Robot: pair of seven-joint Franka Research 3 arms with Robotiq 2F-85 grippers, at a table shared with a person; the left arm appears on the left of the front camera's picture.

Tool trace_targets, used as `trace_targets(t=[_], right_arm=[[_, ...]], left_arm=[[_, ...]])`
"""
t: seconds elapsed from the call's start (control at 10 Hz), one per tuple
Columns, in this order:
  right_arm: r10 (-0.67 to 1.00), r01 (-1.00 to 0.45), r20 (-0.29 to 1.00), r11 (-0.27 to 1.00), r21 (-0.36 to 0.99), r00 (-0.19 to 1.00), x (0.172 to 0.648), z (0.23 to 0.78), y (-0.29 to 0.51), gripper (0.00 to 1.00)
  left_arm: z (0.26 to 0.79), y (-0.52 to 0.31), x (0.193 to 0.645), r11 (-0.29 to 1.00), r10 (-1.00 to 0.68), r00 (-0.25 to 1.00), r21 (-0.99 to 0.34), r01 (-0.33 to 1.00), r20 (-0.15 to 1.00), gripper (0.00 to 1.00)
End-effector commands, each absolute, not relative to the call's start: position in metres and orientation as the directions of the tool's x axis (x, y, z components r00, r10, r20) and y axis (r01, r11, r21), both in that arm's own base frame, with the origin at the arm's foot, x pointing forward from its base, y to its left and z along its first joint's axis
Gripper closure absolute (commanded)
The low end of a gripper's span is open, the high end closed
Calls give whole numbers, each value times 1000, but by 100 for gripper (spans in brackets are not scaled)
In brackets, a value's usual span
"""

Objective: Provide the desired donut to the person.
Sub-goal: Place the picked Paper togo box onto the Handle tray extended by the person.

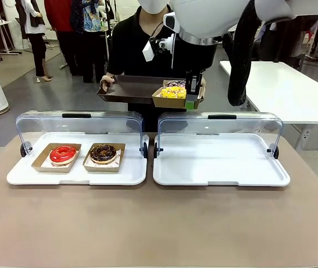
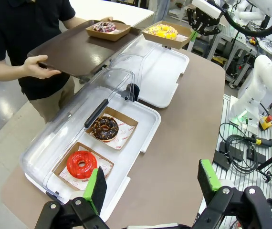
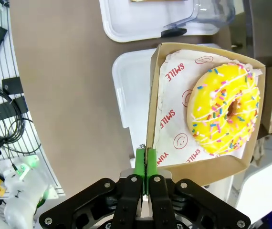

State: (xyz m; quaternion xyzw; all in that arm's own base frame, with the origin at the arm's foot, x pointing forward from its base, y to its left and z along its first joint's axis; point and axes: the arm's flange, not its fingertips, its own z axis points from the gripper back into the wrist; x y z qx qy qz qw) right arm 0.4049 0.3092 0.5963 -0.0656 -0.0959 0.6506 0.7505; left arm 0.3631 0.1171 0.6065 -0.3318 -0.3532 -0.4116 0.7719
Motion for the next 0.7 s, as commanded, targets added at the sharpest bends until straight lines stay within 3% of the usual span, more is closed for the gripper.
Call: trace_targets(t=[0.0,0.6], right_arm=[[989,-964,53,148,-222,139,401,592,307,100],[989,-964,53,148,-222,139,401,592,307,100]], left_arm=[[608,118,362,437,-394,411,-225,871,822,0],[608,118,362,437,-394,411,-225,871,822,0]])
